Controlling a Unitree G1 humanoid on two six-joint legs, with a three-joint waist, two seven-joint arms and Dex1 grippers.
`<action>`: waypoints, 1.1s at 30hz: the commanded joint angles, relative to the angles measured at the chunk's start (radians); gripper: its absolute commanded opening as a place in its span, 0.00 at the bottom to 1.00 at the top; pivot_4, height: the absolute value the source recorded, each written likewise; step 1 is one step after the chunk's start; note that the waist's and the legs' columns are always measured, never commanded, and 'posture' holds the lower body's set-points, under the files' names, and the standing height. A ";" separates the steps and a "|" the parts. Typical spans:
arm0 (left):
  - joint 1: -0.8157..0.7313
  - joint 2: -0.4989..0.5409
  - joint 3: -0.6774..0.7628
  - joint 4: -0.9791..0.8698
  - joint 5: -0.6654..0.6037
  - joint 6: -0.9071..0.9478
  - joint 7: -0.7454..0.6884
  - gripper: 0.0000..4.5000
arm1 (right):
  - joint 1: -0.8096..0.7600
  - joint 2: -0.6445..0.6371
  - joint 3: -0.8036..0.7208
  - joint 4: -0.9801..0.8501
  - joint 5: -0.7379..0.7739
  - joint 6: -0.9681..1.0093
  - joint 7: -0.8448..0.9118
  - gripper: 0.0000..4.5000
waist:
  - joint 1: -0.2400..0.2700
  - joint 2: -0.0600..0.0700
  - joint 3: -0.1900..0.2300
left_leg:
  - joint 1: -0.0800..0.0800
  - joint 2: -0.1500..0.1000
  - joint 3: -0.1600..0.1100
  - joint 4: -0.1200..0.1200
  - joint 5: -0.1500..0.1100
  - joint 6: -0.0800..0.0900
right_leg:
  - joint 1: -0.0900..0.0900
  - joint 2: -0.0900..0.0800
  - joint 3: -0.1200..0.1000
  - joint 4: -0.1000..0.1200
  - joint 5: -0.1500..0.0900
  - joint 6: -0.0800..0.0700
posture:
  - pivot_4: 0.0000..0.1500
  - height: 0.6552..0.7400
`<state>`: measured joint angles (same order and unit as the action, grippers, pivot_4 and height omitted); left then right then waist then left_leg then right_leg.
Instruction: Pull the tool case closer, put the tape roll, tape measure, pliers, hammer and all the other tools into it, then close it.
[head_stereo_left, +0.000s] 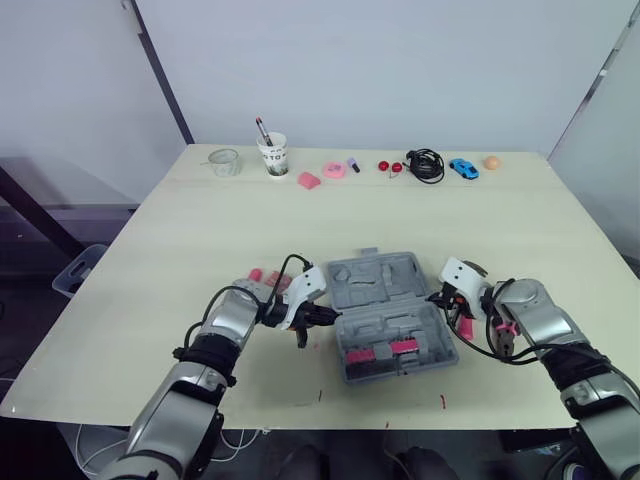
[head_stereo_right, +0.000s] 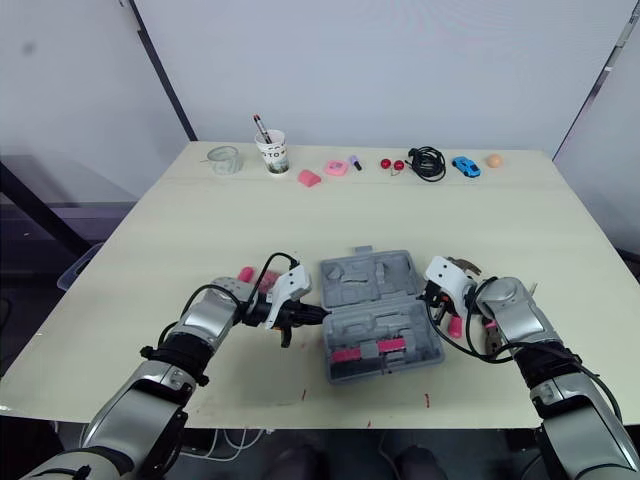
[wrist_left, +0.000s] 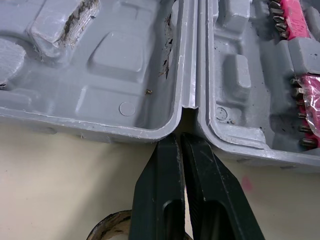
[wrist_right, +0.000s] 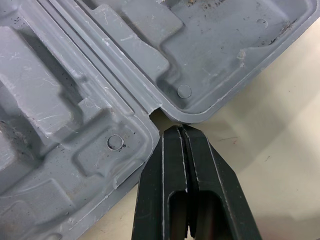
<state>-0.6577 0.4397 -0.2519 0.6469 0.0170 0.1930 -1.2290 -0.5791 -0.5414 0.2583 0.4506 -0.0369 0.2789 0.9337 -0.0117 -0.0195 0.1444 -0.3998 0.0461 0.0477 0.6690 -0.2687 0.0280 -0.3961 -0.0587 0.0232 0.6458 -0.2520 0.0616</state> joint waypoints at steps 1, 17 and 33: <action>-0.009 -0.021 -0.010 -0.007 -0.011 0.005 -0.013 0.04 | -0.023 0.014 -0.011 -0.017 0.015 -0.001 0.021 0.00 | 0.000 0.000 0.000 | 0.000 0.000 0.000 0.000 0.000 0.000 | 0.000 0.000 0.000 0.000 0.000 0.000 | 1.00 1.00; 0.029 0.012 -0.033 -0.074 -0.009 0.020 -0.078 0.04 | 0.080 -0.029 -0.004 -0.227 0.063 0.158 0.165 0.00 | -0.001 0.000 0.000 | 0.000 0.000 -0.001 0.000 0.000 0.000 | 0.000 0.000 0.000 0.000 0.000 0.000 | 1.00 1.00; 0.131 0.079 -0.083 -0.257 -0.017 0.090 -0.175 0.04 | 0.257 -0.096 -0.004 -0.514 0.147 0.356 0.204 0.00 | 0.001 0.000 0.000 | 0.000 0.000 -0.001 0.000 0.000 0.000 | 0.000 0.001 0.000 0.000 0.000 0.000 | 1.00 1.00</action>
<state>-0.5400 0.5248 -0.2973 0.4345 0.0145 0.2779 -1.3732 -0.3285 -0.6448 0.2476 0.0044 0.0644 0.6245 1.1141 -0.0111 -0.0196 0.1443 -0.3996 0.0466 0.0467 0.6691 -0.2687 0.0280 -0.3961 -0.0578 0.0232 0.6461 -0.2522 0.0614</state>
